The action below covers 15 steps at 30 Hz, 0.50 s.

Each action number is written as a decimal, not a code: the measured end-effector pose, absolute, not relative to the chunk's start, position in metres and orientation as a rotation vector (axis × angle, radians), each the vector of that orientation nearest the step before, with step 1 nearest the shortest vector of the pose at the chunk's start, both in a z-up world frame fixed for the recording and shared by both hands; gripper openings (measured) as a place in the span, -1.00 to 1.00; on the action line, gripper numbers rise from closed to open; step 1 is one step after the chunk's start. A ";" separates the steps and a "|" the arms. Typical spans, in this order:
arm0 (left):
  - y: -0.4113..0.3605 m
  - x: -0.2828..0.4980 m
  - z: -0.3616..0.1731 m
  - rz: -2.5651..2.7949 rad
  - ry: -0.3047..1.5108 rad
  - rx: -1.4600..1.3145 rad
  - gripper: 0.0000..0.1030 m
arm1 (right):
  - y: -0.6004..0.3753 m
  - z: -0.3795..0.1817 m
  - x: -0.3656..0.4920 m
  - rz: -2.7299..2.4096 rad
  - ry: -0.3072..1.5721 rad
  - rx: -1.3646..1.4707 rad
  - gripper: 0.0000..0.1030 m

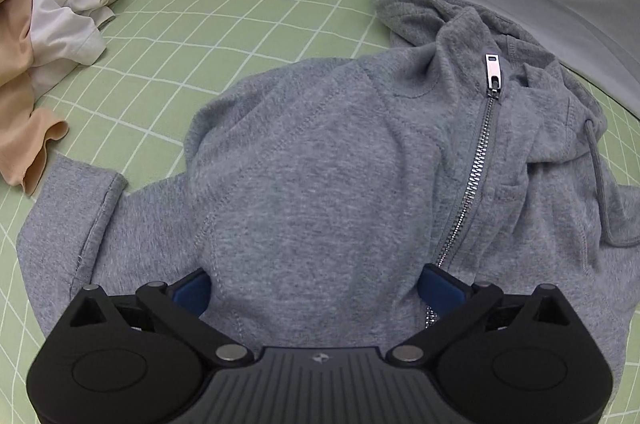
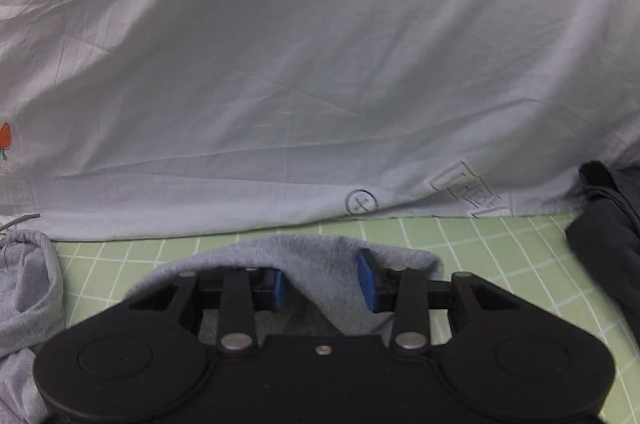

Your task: Fold clothes

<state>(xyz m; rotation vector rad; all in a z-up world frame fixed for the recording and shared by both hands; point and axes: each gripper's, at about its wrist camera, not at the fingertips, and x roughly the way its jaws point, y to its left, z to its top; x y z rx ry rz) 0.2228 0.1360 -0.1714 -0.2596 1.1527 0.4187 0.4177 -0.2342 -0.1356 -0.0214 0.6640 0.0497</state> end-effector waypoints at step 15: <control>0.134 0.220 -0.173 0.421 1.123 -0.251 1.00 | -0.192 -0.175 0.368 0.043 0.680 -0.127 0.08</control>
